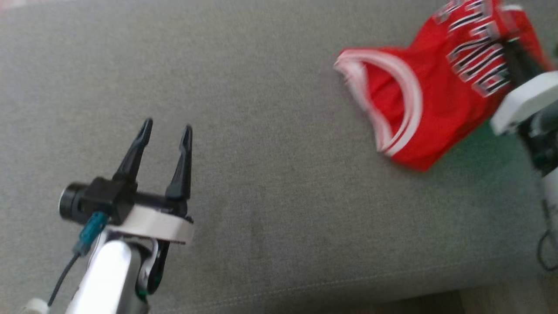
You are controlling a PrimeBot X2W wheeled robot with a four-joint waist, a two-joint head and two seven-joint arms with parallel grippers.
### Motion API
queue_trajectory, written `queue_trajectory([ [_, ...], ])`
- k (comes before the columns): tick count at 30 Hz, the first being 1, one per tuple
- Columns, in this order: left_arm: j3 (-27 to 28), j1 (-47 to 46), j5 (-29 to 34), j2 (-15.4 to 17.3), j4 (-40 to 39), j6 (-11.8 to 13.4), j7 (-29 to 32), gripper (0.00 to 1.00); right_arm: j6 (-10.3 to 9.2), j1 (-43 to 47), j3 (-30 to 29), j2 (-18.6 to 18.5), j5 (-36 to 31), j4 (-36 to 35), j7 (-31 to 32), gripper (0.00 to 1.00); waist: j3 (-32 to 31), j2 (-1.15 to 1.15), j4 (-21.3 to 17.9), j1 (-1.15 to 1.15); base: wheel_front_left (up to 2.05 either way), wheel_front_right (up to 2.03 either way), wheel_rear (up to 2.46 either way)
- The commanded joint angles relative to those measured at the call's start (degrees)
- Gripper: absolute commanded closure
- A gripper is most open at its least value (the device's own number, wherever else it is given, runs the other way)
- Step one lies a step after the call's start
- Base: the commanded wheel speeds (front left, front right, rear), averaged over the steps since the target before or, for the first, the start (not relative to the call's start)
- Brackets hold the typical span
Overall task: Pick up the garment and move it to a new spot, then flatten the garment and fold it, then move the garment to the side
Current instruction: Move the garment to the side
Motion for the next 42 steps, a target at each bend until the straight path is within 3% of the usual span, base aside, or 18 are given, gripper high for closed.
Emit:
queue_trajectory([
  [1, 1.12, -3.48, 0.67, 1.06, -1.98, -0.39, -0.51, 0.0, -0.04, -2.93, -2.49, -2.23, 0.19, 1.64, -1.92, 1.0, 2.6, 0.0, -0.3, -0.01, 0.0, 0.0, 0.0],
  [9, -0.27, -5.29, 1.1, 1.09, -1.8, -1.23, -0.5, 0.0, -0.04, -10.78, -14.15, -3.65, -0.47, 13.04, -4.9, 1.0, 6.54, 0.0, -0.05, -0.01, 0.0, 0.0, 0.0],
  [19, -1.72, -7.84, 1.53, 1.41, -2.28, -2.38, -0.49, 0.0, -0.04, -15.36, -23.77, -4.62, -3.87, 25.52, -7.02, 1.0, 10.53, 0.0, 0.12, -0.01, 0.0, 0.0, 0.0],
  [26, -2.17, -8.81, 1.66, 1.9, -2.21, -2.57, -0.4, 0.0, -0.04, -17.74, -26.17, -3.69, -5.08, 29.64, -10.06, 1.0, 12.22, 0.0, -0.1, -0.01, 0.0, 0.0, 0.0],
  [27, -2.23, -8.97, 1.63, 2.02, -2.11, -2.57, -0.4, 0.0, -0.04, -18.29, -26.3, -3.57, -5.29, 30.48, -10.84, 0.55, 12.32, 0.0, -0.12, -0.01, 0.0, 0.0, 0.0],
  [28, -2.25, -9.02, 1.56, 2.04, -1.96, -2.58, -0.41, 0.0, -0.04, -18.51, -26.38, -3.43, -5.23, 30.99, -11.04, 0.0, 12.12, 0.0, -0.11, -0.01, 0.0, 0.0, 0.0],
  [36, -2.01, -7.59, 0.7, 1.57, -0.49, -1.95, -0.46, 0.0, -0.04, -16.51, -23.81, -2.18, -6.46, 32.36, -14.78, 0.0, 7.49, 0.0, -0.26, -0.01, 0.0, 0.0, 0.0],
  [42, -0.85, -4.5, -0.18, 1.41, -0.06, -0.66, -0.5, 0.0, -0.04, -12.05, -19.3, 1.04, -6.76, 27.61, -19.5, 0.0, 2.94, 0.0, -0.55, -0.01, 0.0, 0.0, 0.0],
])
